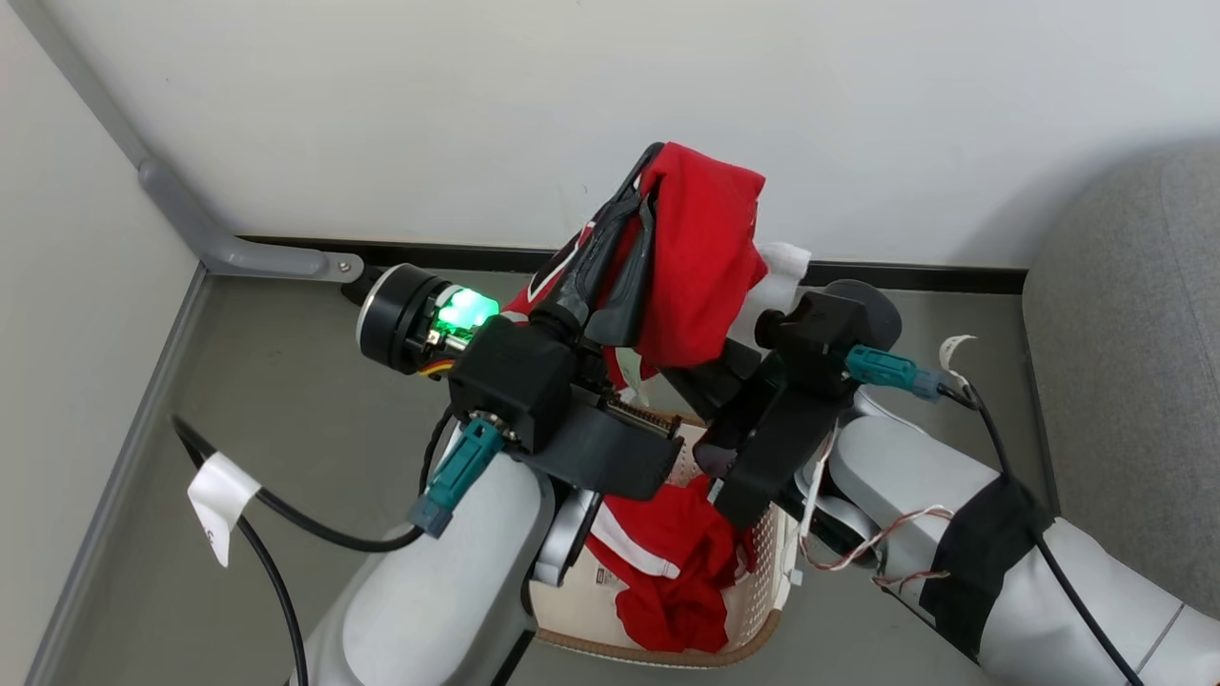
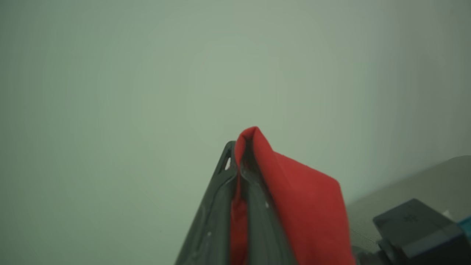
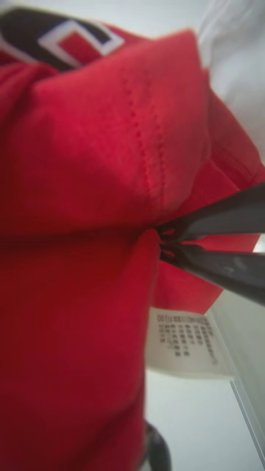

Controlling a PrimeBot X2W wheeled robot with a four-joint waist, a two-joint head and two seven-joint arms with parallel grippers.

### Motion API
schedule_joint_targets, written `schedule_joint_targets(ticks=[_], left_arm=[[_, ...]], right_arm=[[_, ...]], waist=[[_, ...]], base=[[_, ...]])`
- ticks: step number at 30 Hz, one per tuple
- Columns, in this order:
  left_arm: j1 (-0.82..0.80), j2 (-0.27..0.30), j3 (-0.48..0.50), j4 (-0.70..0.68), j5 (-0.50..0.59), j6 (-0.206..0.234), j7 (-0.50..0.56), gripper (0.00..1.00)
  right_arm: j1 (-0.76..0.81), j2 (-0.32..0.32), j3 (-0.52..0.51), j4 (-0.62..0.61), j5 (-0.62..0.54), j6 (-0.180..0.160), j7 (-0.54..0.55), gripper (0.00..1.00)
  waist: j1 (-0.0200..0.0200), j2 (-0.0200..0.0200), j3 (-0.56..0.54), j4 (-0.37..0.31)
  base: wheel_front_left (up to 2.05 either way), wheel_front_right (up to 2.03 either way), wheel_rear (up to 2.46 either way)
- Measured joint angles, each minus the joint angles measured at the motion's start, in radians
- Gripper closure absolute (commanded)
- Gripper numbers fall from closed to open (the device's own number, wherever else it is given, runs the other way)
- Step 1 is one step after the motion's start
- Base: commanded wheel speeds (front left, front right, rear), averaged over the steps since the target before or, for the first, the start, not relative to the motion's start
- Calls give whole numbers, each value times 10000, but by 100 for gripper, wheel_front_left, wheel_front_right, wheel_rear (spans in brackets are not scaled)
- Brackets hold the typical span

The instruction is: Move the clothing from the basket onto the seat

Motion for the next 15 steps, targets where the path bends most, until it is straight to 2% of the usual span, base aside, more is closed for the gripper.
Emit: schedule_joint_targets(ticks=[10,12,13,14,15], left_arm=[[105,-2,631,267,6,0,0,100],[126,-4,713,299,10,0,0,70],[159,-4,744,316,15,0,0,42],[209,-8,773,355,21,0,0,2],[253,-8,800,433,21,0,0,0]], right_arm=[[3,-52,-244,-86,247,-2,0,100],[3,-63,-282,-138,255,-2,0,100],[3,-63,-288,-165,259,-2,0,100],[3,-63,-299,-196,259,-2,0,100],[3,-65,-313,-224,259,-2,0,100]], waist=[[0,0,-36,-101],[0,0,-31,-140],[0,0,-28,-161],[0,0,-24,-180],[0,0,-19,-199]], base=[[0,0,0],[0,0,0],[0,0,0],[0,0,0],[0,0,0]])
